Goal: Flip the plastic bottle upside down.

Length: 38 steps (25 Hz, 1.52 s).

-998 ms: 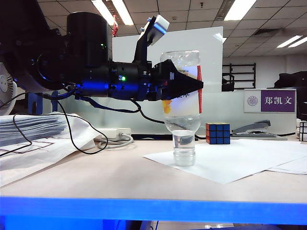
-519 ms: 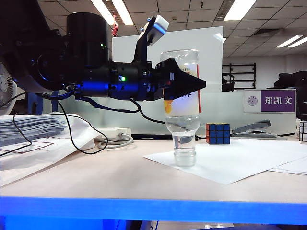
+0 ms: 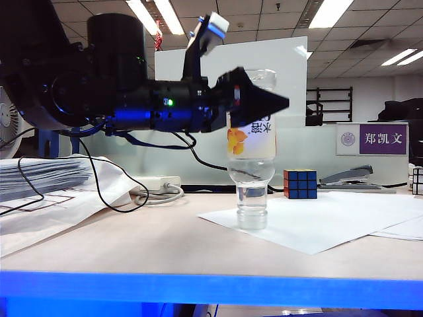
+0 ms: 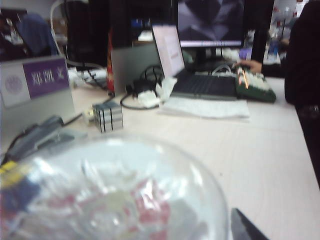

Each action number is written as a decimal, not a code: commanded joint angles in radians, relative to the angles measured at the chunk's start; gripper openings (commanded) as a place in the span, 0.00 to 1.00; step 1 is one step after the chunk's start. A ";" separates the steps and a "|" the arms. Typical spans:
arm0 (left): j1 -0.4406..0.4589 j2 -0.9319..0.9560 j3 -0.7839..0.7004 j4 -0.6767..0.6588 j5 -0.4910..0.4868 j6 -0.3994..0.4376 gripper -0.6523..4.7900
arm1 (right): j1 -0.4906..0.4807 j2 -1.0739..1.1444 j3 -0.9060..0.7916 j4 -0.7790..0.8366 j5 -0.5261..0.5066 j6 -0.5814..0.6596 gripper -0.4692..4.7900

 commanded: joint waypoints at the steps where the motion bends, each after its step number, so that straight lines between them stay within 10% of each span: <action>1: -0.001 -0.002 0.002 0.075 -0.003 -0.031 1.00 | 0.002 -0.001 0.002 0.021 0.006 -0.003 0.07; 25: 0.000 -0.076 0.002 0.300 -0.071 -0.089 0.99 | 0.001 -0.001 0.002 0.172 0.008 -0.004 0.07; 30: 0.001 -0.146 0.002 0.294 -0.039 -0.095 0.13 | 0.001 -0.002 0.002 0.254 0.008 -0.004 0.07; 38: 0.000 -0.486 0.000 -0.070 0.051 -0.177 0.11 | 0.002 -0.111 0.107 0.346 0.008 -0.028 0.07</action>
